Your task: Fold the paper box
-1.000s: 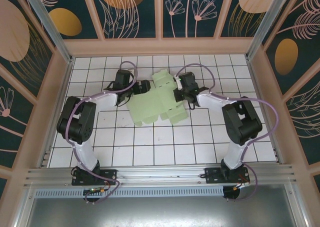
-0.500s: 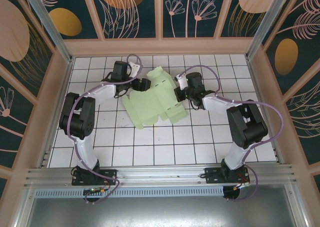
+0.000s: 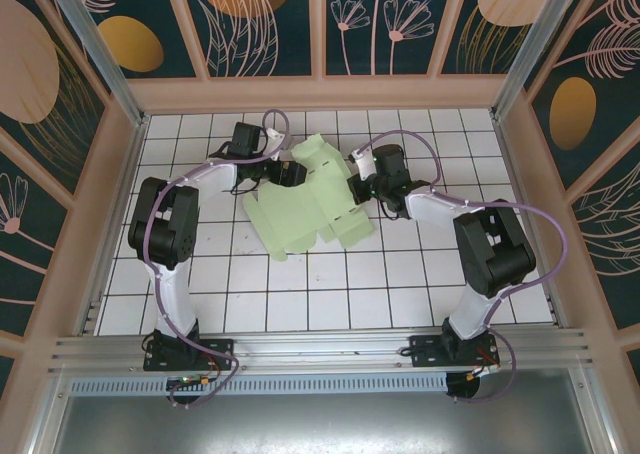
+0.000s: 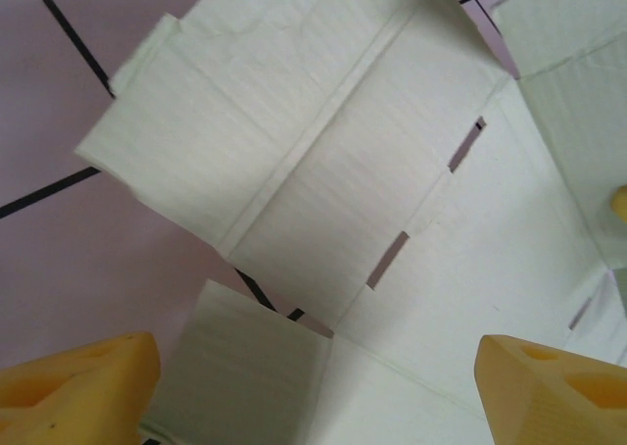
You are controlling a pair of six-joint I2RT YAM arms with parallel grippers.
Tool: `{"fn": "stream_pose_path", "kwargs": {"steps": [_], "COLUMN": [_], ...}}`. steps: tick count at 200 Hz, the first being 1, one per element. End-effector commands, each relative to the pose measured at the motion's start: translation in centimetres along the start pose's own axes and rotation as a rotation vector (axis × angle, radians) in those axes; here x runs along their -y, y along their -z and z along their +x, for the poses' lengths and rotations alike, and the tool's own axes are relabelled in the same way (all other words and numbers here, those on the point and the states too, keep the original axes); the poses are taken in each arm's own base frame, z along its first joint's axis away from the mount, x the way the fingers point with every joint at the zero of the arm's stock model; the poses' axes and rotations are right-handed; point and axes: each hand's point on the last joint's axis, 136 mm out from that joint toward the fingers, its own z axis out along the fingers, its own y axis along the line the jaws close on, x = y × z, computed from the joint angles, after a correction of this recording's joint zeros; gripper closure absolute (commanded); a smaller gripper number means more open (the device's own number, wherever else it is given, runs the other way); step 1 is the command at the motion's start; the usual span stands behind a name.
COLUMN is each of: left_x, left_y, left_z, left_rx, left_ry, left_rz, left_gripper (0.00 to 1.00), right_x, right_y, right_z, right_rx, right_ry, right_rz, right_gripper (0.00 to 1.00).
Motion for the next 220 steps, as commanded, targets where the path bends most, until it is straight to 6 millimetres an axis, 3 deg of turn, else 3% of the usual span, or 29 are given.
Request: {"fn": "stream_pose_path", "kwargs": {"steps": [1,58,121,184,203,220], "left_x": [1.5,4.0,4.9,4.9,4.1,3.7], "left_y": [0.8,0.9,-0.9,-2.1,-2.8,-3.4], "left_z": [-0.7,0.8,3.9,5.5,6.5,7.3], "left_rx": [0.012,-0.030,-0.138,-0.176,-0.202,-0.225], "left_ry": [-0.003,-0.065,-0.077,-0.043,-0.008,0.017], "left_rz": [0.076,0.108,0.112,0.102,0.084,0.080], "left_gripper": [0.18,0.19,0.24,0.30,0.34,0.44], "right_x": [0.3,0.6,1.0,1.9,1.8,2.0], "right_y": [0.6,0.0,-0.3,-1.0,-1.2,-1.3], "right_z": [-1.6,-1.3,-1.1,-0.4,-0.3,-0.1], "right_rx": [0.039,0.021,0.009,-0.030,-0.036,-0.042], "right_ry": [0.018,0.008,0.000,-0.021,-0.021,-0.021], "right_rz": [0.008,0.023,0.042,0.086,0.088,0.096], "right_gripper": [1.00,1.00,1.00,1.00,1.00,1.00]}}
